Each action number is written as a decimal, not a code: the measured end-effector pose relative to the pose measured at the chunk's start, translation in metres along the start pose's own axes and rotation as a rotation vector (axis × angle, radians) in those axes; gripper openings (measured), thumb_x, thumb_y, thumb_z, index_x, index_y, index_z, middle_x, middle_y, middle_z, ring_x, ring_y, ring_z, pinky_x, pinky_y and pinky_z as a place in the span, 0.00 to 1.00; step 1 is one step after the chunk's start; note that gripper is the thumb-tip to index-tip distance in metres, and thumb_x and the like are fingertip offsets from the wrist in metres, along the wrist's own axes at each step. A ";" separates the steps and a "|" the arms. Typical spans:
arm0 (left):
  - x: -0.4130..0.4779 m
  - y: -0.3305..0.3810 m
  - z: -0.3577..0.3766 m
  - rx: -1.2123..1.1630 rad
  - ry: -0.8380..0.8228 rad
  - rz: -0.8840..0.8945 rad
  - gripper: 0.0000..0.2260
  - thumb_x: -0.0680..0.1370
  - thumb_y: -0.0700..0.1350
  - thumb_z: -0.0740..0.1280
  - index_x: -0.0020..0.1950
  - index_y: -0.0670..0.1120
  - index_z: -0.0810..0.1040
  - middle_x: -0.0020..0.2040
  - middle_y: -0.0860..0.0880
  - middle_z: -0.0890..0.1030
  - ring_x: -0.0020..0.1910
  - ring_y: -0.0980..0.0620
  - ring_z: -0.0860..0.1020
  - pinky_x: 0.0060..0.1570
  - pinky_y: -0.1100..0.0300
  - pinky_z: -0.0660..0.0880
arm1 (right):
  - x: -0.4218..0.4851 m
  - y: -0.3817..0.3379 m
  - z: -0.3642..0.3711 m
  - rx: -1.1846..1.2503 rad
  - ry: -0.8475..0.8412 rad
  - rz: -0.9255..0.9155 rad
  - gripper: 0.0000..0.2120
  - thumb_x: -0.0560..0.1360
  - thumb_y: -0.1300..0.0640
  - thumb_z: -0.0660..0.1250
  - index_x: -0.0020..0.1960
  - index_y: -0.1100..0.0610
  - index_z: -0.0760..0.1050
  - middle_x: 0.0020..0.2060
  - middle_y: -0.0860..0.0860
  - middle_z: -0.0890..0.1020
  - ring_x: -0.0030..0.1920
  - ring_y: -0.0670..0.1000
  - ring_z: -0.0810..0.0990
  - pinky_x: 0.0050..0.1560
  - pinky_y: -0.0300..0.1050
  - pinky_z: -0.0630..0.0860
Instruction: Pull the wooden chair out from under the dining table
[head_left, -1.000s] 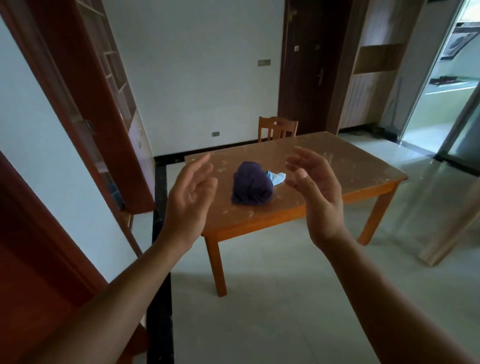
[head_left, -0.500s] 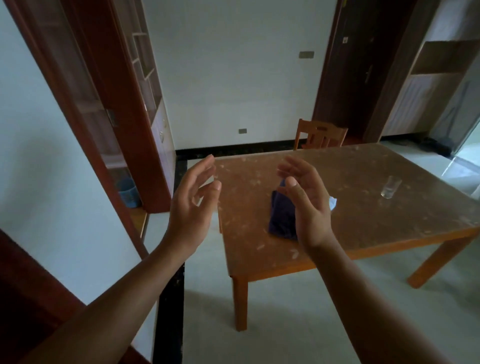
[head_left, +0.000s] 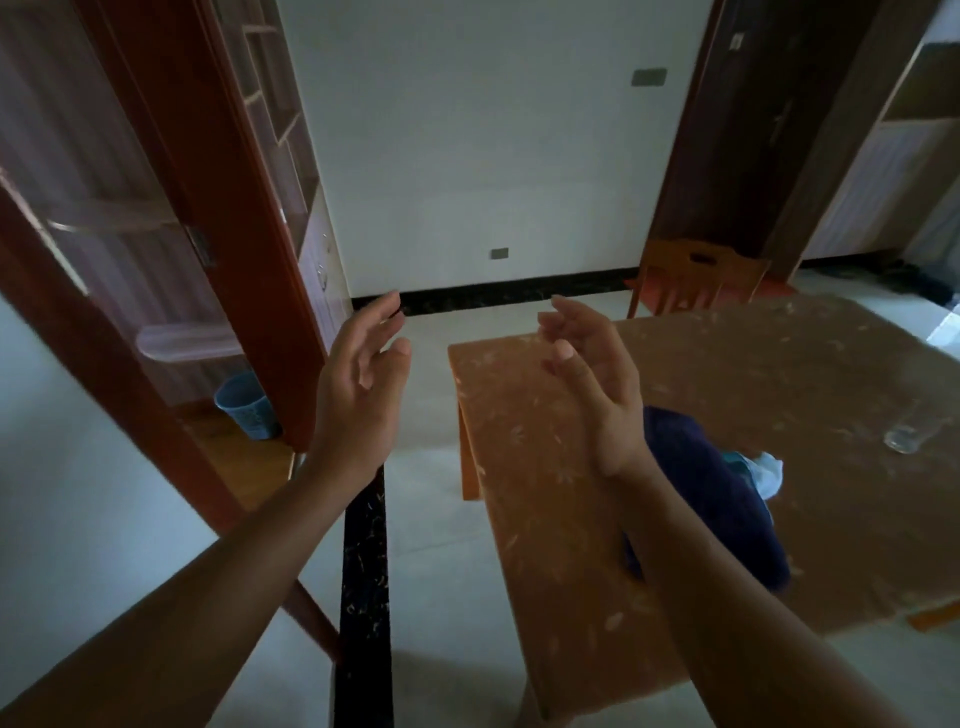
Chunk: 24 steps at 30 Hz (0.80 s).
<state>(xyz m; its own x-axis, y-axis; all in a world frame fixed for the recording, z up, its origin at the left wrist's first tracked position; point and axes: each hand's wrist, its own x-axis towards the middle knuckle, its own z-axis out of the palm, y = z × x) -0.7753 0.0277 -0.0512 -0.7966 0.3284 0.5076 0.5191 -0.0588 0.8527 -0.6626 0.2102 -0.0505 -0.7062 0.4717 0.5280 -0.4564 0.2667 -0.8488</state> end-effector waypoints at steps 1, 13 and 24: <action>0.021 -0.016 -0.005 -0.004 -0.014 0.000 0.28 0.79 0.59 0.61 0.76 0.46 0.71 0.73 0.52 0.76 0.72 0.57 0.75 0.70 0.57 0.73 | 0.015 0.016 0.010 -0.005 0.014 0.011 0.22 0.80 0.48 0.64 0.70 0.56 0.72 0.64 0.59 0.79 0.66 0.61 0.79 0.66 0.62 0.78; 0.227 -0.164 -0.005 -0.065 -0.065 0.007 0.26 0.81 0.55 0.62 0.76 0.43 0.71 0.73 0.48 0.76 0.71 0.55 0.76 0.69 0.50 0.76 | 0.174 0.134 0.068 -0.013 0.173 0.023 0.19 0.80 0.50 0.64 0.68 0.55 0.73 0.61 0.53 0.79 0.62 0.49 0.80 0.59 0.43 0.77; 0.441 -0.291 0.046 -0.023 -0.177 0.027 0.23 0.83 0.52 0.61 0.76 0.45 0.71 0.74 0.52 0.75 0.71 0.58 0.76 0.68 0.57 0.75 | 0.377 0.275 0.083 -0.047 0.256 0.039 0.13 0.81 0.55 0.63 0.65 0.52 0.74 0.60 0.57 0.79 0.64 0.61 0.78 0.60 0.50 0.79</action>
<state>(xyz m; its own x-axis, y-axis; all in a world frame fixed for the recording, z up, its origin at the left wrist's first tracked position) -1.2633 0.2328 -0.0811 -0.7143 0.4871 0.5024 0.5309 -0.0905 0.8426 -1.0990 0.3918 -0.0831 -0.5599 0.6781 0.4762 -0.4021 0.2801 -0.8717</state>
